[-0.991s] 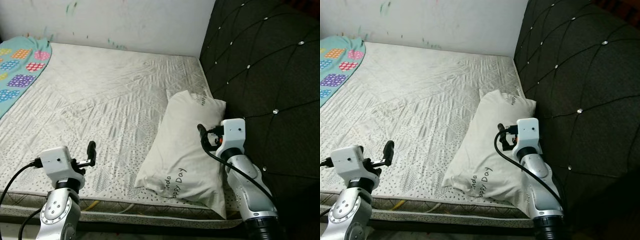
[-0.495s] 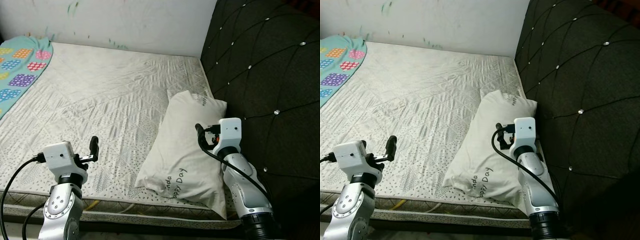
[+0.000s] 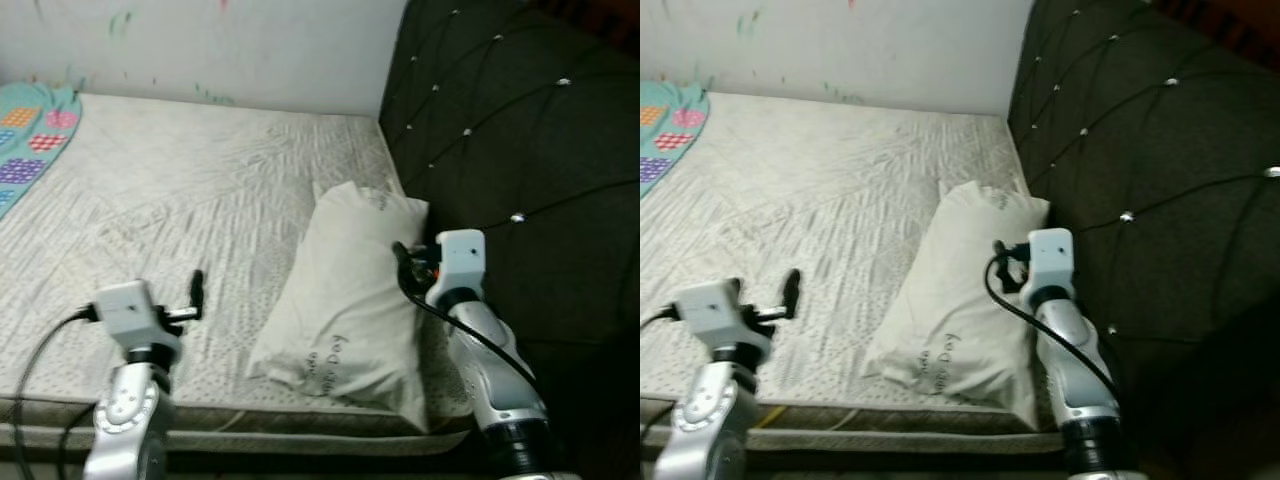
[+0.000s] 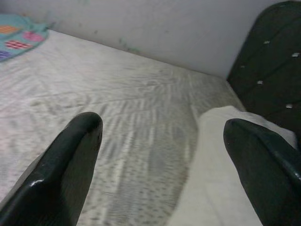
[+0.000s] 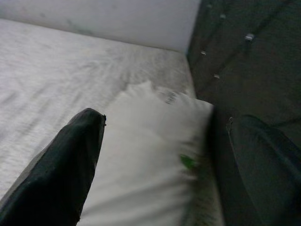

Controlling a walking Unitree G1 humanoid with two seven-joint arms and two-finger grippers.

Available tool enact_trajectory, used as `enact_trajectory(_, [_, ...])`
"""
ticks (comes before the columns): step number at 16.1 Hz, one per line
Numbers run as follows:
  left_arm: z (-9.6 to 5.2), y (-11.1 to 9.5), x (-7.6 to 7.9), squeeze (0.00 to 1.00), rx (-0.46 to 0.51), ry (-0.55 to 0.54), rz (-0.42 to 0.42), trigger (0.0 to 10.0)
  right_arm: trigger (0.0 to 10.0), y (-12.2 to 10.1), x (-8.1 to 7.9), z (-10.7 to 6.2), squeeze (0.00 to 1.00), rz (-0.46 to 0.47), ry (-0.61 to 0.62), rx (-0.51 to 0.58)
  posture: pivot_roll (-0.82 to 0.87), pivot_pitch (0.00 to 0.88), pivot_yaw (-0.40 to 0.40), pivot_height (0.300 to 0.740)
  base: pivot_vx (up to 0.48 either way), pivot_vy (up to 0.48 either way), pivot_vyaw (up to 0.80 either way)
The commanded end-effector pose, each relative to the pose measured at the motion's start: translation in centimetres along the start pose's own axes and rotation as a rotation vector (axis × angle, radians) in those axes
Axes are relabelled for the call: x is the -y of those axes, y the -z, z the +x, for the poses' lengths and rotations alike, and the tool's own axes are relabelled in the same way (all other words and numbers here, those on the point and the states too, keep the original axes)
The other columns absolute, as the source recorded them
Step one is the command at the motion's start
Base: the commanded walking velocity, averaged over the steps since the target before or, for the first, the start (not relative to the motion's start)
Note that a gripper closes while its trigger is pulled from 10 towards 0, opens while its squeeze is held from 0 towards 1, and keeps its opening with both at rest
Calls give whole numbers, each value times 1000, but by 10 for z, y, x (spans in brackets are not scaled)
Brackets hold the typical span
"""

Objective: Clean up the room

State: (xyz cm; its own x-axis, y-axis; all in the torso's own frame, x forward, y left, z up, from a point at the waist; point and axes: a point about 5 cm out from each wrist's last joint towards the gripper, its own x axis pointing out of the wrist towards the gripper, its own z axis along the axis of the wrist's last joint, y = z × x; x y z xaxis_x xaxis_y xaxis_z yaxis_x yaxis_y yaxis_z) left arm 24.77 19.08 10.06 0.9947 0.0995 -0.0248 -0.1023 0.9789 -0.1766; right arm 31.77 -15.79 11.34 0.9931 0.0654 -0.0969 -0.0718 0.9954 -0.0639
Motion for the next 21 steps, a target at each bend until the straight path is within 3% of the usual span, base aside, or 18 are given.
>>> enact_trajectory(1, [1, -1, -4, 0, 2, -9, 16, 10000, 10000, -3, 0, 2, 0, -1, 9, 10, -6, 6, -90, 740, 0, -416, 0])
enact_trajectory(4, [1, -1, -3, 0, 6, -10, 15, 10000, 10000, -3, 1, 3, 0, 4, 7, 10, -7, 7, -91, 740, 0, -397, 0])
enact_trajectory(10, [2, -3, 0, 0, 34, -17, -10, 10000, 10000, 1, -2, 5, 0, 1, -19, -3, 17, 0, -126, 740, 0, 0, 0])
enact_trajectory(14, [6, -17, -4, 0, 107, -108, -25, 10000, 10000, -11, -28, 20, 0, -11, -127, 16, 82, 0, -181, 740, 0, 0, 0])
enact_trajectory(15, [7, -25, -2, 0, 138, -135, -28, 10000, 10000, -22, -44, 26, 0, -11, -176, 53, 118, 0, -192, 740, 0, 0, 0])
enact_trajectory(16, [8, -28, -2, 0, 151, -142, -21, 10000, 10000, -28, -49, 29, 0, -15, -189, 70, 122, 0, -202, 740, 0, 0, 0])
enact_trajectory(21, [6, -19, -10, 0, 131, -174, -14, 10000, 10000, -24, -53, 26, 0, -50, -215, 62, 66, 0, -217, 740, 0, 0, 0])
